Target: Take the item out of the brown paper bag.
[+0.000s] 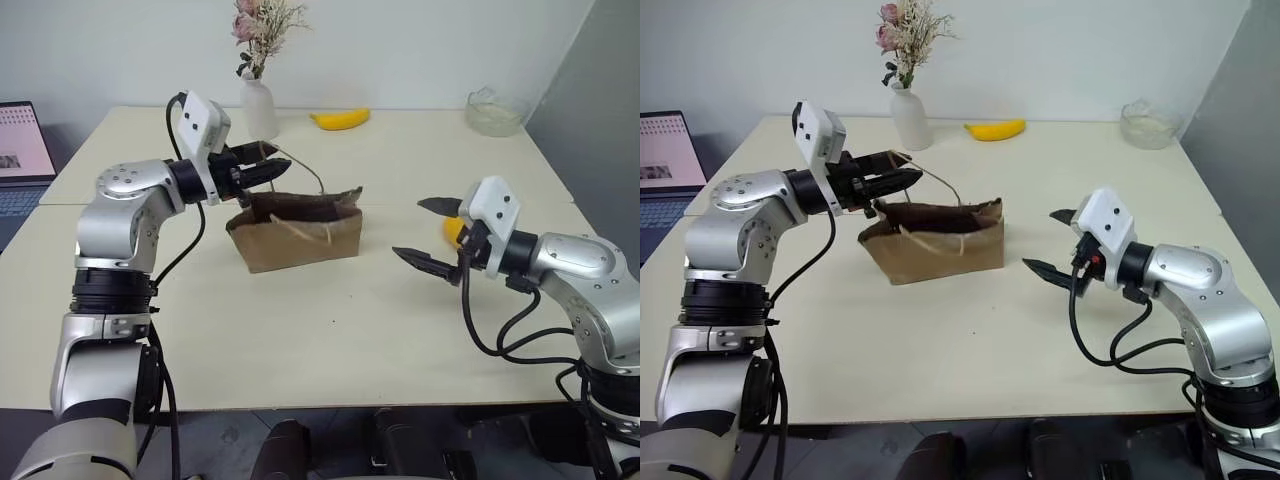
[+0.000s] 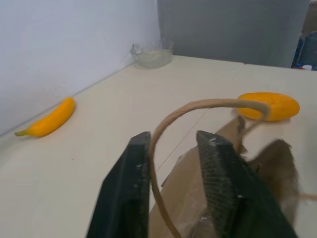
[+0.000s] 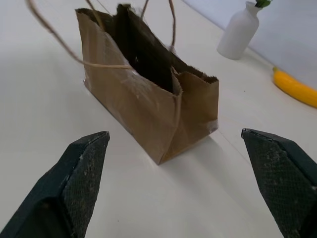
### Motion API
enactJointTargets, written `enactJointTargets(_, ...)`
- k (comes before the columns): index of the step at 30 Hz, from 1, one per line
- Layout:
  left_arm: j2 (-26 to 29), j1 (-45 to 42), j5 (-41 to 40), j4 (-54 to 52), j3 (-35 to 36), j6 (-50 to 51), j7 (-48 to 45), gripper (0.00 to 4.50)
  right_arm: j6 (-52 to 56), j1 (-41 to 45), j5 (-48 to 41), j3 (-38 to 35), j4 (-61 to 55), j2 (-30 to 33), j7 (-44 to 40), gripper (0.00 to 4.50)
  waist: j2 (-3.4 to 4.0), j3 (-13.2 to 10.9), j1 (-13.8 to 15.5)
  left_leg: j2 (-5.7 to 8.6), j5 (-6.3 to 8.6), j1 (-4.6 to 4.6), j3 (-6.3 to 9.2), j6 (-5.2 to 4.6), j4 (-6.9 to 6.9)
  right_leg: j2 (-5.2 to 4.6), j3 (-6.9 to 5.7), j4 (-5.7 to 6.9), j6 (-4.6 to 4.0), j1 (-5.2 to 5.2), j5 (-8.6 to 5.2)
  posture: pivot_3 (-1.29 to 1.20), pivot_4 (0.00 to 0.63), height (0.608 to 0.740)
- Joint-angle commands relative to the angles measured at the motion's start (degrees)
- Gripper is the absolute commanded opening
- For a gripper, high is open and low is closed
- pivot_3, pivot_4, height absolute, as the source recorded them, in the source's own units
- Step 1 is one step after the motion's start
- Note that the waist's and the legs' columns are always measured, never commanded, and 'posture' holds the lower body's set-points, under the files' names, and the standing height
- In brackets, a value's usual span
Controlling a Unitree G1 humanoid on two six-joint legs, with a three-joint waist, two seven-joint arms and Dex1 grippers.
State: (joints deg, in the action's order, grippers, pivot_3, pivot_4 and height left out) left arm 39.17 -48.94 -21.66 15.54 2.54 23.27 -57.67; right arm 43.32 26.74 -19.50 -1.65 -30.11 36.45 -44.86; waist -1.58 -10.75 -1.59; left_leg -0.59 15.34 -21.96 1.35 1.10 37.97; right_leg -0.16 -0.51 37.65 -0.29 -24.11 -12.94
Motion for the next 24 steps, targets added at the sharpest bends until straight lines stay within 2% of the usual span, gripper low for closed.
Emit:
enactJointTargets(1,3.3,0.2,-0.1,-3.5,1.8,-0.9,-2.1,3.13,-1.3,1.8,-0.6,0.9,0.3,-1.2,1.6,4.5,0.0,0.0,0.0,-0.01,0.0,-0.06,0.01,0.0,-0.01,0.0,0.01,-0.03,0.0,-0.04,0.0,0.0,0.15,0.74)
enactJointTargets(4,5.6,3.5,-0.9,-7.3,4.7,-0.4,-1.0,4.01,-2.8,2.3,-0.1,1.9,1.9,-2.0,2.2,4.5,0.0,0.0,0.0,-0.03,0.01,-0.09,0.0,-0.01,-0.02,-0.04,0.05,-0.05,0.0,-0.06,-0.01,0.0,0.15,0.74)
enactJointTargets(10,6.1,15.5,0.7,-21.5,14.8,3.0,13.0,4.01,-7.2,0.7,1.1,2.6,4.3,-2.7,2.8,4.5,0.0,0.0,0.0,-0.13,0.01,-0.08,0.04,-0.01,-0.05,-0.08,0.06,-0.05,-0.01,-0.08,-0.01,0.0,0.15,0.74)
enactJointTargets(14,2.0,27.4,3.2,-33.1,19.8,4.7,23.7,4.01,-13.2,-2.9,2.2,2.7,5.2,-3.8,3.5,4.5,0.0,0.0,0.0,-0.11,0.01,-0.03,0.05,-0.01,-0.04,-0.13,0.06,-0.06,0.0,0.0,-0.01,0.0,0.15,0.74)
enactJointTargets(18,-6.6,40.9,7.8,-43.5,20.3,3.5,34.1,4.01,-20.2,-8.6,3.9,0.6,7.2,-9.4,9.2,4.5,-0.08,0.0,0.2,-0.06,0.01,0.0,0.02,-0.01,-0.01,-0.2,0.1,-0.05,0.01,0.03,0.0,0.0,0.15,0.74)
enactJointTargets(21,-11.5,46.3,10.3,-45.6,18.5,0.3,38.0,4.01,-26.5,-12.8,6.1,0.6,9.3,-13.0,12.7,4.5,-0.15,0.1,0.4,-0.06,0.0,0.02,0.04,0.0,-0.01,-0.21,0.08,-0.02,0.01,0.04,0.01,0.0,0.15,0.74)
enactJointTargets(24,-15.2,48.1,10.9,-45.7,17.0,-1.9,40.2,4.01,-30.7,-15.0,7.6,1.3,11.4,-14.7,14.0,4.5,-0.15,0.1,0.8,-0.04,0.0,0.09,0.06,0.0,0.0,-0.2,0.06,0.04,0.0,0.07,0.0,0.0,0.15,0.74)
